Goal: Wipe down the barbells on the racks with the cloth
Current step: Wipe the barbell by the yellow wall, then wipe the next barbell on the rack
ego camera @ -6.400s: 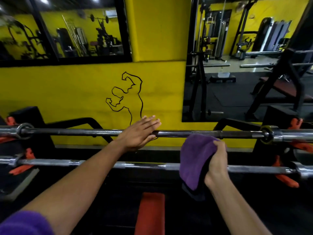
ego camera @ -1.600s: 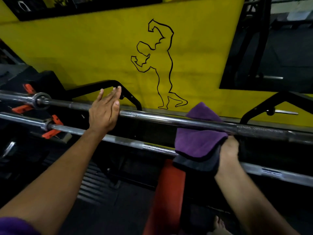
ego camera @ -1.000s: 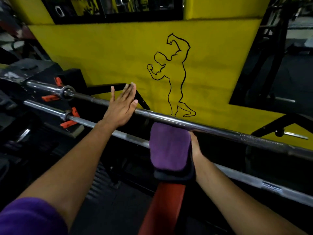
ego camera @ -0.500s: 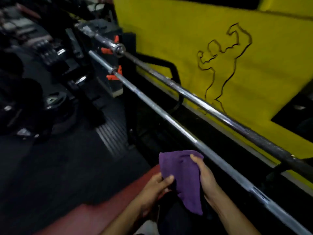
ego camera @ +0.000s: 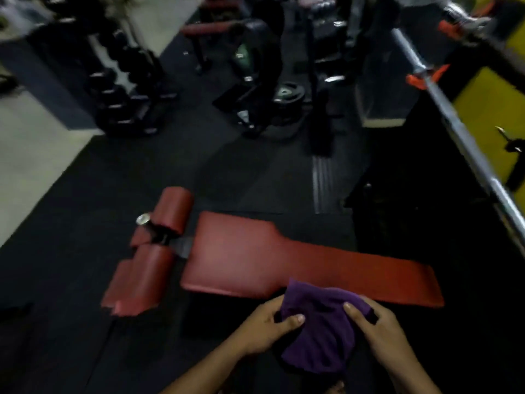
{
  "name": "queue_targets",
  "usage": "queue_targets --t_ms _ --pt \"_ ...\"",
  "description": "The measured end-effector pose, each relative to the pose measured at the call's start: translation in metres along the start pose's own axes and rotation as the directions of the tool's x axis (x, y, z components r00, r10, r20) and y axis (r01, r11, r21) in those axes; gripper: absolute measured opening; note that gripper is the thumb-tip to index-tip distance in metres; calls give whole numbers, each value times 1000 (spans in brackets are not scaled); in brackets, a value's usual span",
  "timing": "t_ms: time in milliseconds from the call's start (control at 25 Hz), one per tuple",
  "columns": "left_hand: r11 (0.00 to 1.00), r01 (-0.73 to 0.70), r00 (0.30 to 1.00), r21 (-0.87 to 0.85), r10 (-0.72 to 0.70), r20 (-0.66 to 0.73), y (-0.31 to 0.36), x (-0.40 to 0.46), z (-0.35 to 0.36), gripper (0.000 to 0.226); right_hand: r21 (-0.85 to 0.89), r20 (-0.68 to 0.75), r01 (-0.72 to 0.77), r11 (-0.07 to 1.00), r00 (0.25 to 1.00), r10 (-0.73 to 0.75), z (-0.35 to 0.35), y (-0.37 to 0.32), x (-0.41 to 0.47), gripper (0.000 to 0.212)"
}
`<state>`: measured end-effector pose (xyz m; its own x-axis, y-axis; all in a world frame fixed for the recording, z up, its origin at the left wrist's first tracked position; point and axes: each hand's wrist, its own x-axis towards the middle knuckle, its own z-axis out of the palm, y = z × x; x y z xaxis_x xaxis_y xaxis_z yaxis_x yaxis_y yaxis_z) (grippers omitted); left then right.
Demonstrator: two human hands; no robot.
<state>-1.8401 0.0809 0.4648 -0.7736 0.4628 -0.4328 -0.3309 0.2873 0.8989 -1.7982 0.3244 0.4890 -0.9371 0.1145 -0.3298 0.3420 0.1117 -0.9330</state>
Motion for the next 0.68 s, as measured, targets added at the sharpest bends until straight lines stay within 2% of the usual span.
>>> queue_targets --t_ms 40,120,240,320,480,520,640,680 --pt "1000 -8 997 -5 8 -79 -8 -22 -24 40 -60 88 39 997 996 -34 28 -10 8 18" --pt "999 -44 976 -14 40 -215 -25 -65 -64 42 -145 263 124 982 961 -82 83 -35 19 9" --pt "993 -72 898 -96 23 -440 -70 -145 -140 43 -259 486 240 936 870 -88 204 -62 28 9" --pt "981 -105 840 -163 -1 -543 -101 -194 -185 41 -266 613 330 906 783 -106 286 -76 25 5" --pt "963 -132 719 -236 -71 -691 -132 -265 -261 23 -232 722 427 874 677 -140 415 -97 16 17" --pt "964 -140 695 -225 -66 -716 -138 -280 -284 23 -227 746 443 867 652 -138 446 -101 16 9" --pt "976 -168 619 -141 -6 -785 -153 -308 -351 24 -229 771 506 832 616 -163 522 -108 28 2" --pt "981 -157 607 -117 2 -795 -159 -312 -373 23 -214 783 532 819 595 -181 546 -109 36 13"
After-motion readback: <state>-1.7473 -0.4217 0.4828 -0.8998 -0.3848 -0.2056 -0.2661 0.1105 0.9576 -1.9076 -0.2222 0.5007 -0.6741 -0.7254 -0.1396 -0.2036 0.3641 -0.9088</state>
